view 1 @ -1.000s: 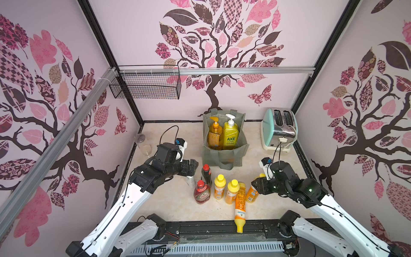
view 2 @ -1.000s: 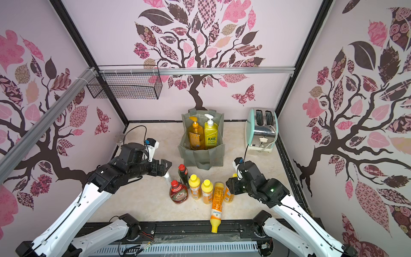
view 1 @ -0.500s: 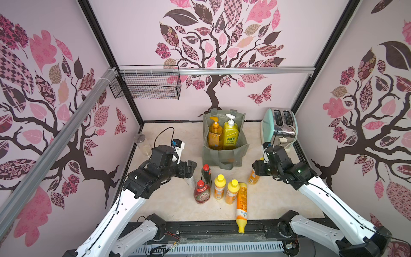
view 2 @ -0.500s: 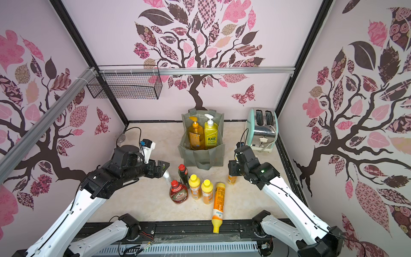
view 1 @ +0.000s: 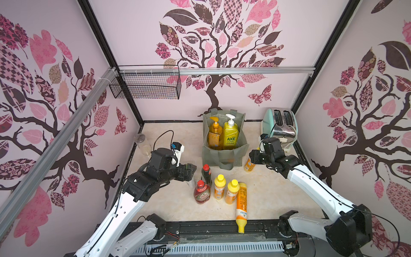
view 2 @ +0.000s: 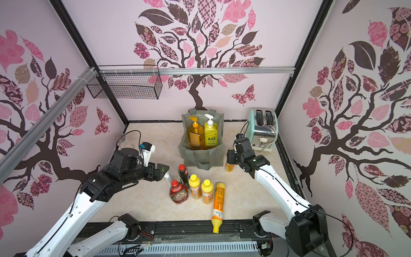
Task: Pack dish soap into the shopping bag
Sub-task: Place the bottle of dish soap at the center of the board, then pick up the bottle of dish soap at the center of the board.
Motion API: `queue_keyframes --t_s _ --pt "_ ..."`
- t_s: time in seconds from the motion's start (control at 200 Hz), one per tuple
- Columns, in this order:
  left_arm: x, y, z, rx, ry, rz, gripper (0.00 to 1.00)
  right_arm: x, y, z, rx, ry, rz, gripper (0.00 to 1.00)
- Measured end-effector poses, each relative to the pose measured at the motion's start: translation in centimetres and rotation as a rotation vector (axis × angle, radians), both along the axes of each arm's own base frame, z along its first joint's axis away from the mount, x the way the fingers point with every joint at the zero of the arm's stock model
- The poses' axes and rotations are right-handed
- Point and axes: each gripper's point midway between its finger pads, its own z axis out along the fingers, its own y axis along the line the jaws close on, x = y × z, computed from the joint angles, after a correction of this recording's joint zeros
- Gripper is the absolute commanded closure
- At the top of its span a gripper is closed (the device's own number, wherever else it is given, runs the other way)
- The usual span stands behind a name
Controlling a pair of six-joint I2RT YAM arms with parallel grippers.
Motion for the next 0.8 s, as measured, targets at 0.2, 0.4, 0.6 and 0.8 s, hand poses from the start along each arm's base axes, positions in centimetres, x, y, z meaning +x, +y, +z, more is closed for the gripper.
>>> queue_keyframes --t_s 0.2,0.4,0.6,0.8 --pt "-0.2 0.0 -0.8 0.005 0.019 -0.005 0.12 0.2 -0.1 0.0 0.0 -0.006 -0.001 0.2" --pt "-0.2 -0.1 -0.7 0.002 0.019 -0.008 0.12 0.6 0.4 1.9 0.019 -0.033 0.017 0.03" --pt "-0.3 -0.1 -0.6 0.0 0.015 -0.008 0.12 0.4 1.2 5.9 0.061 -0.074 0.054 0.04" --pt "-0.5 0.1 -0.4 -0.006 0.005 -0.008 0.12 -3.4 1.3 9.4 0.134 -0.076 0.11 0.07"
